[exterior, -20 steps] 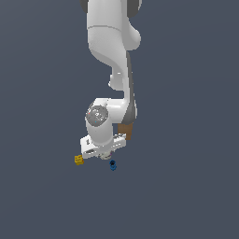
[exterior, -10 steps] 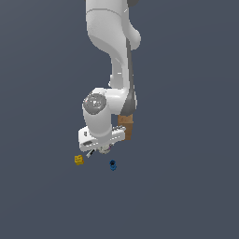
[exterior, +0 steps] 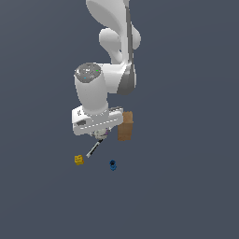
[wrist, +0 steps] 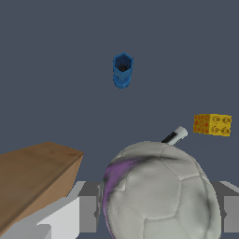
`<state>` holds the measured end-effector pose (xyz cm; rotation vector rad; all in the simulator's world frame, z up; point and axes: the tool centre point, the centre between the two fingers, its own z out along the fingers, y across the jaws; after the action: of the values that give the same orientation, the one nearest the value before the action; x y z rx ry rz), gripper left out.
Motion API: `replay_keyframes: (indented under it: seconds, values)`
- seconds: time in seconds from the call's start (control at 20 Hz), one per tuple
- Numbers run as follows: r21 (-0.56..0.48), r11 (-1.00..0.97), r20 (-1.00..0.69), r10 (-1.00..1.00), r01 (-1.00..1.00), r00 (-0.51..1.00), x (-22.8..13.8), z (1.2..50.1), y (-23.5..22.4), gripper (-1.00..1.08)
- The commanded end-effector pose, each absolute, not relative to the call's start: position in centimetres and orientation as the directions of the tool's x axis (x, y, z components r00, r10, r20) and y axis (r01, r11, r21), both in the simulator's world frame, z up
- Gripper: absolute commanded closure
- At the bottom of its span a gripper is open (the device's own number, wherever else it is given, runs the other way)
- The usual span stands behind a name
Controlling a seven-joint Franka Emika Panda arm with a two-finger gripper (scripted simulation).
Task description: Pick up a designated object from a clutter of objects.
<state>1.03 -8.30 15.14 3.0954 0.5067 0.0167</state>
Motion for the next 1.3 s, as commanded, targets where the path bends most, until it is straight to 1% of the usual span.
replay_keyframes:
  seconds: [0.0, 0.95, 1.25]
  values:
    - [0.001, -0.947, 0.000, 0.322, 0.322, 0.947, -0.4, 16.7, -8.3, 1.08]
    - [-0.002, -0.947, 0.001, 0.323, 0.323, 0.947, -8.6, 34.0, -10.3, 1.08]
    - [-0.002, -0.947, 0.001, 0.322, 0.322, 0.947, -10.7, 38.8, -11.0, 1.08]
